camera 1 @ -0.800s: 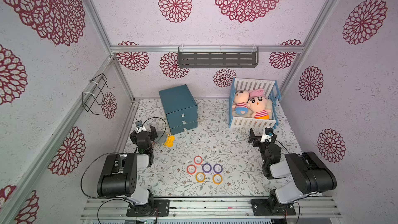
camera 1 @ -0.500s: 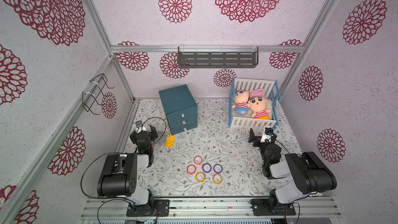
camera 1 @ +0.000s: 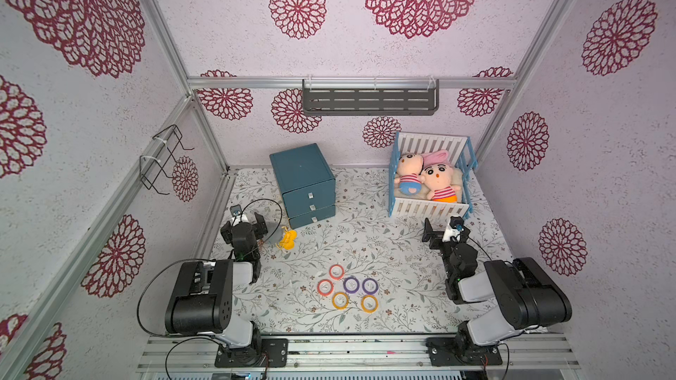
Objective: Place the transparent tape into the drawer according to color
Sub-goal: Move the storage box to the center of the board.
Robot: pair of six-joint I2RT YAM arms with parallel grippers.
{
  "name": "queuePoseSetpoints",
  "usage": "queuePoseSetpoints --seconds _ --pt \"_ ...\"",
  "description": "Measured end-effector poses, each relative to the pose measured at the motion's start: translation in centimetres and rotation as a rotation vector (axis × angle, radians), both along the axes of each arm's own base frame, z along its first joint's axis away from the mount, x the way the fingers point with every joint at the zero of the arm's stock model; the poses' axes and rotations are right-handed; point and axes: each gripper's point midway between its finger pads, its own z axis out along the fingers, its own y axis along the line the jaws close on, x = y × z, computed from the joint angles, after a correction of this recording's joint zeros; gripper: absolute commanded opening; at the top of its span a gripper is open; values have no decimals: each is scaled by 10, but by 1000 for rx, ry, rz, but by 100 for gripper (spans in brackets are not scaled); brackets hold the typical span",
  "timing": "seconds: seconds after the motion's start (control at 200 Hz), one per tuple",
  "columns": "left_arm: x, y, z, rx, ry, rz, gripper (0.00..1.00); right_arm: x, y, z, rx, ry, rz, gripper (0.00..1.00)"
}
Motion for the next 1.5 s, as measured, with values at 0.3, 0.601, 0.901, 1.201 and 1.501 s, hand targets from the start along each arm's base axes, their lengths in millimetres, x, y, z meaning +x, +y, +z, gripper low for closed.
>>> queuePoseSetpoints --seconds 0.3,0.601,0.901,1.201,1.501 --pt "12 2 39 -6 4 8 97 -2 -5 41 6 -74 -45 99" --pt "9 -2 98 -72 -26 21 97 20 9 81 8 -62 -38 99" --pt "12 -15 162 -154 -4 -35 97 49 78 107 -10 62 118 99" --pt "35 -43 204 -246 70 -178 97 62 137 105 1 220 287 99" --pt "84 -65 162 -358 245 -285 97 62 160 139 77 220 399 99"
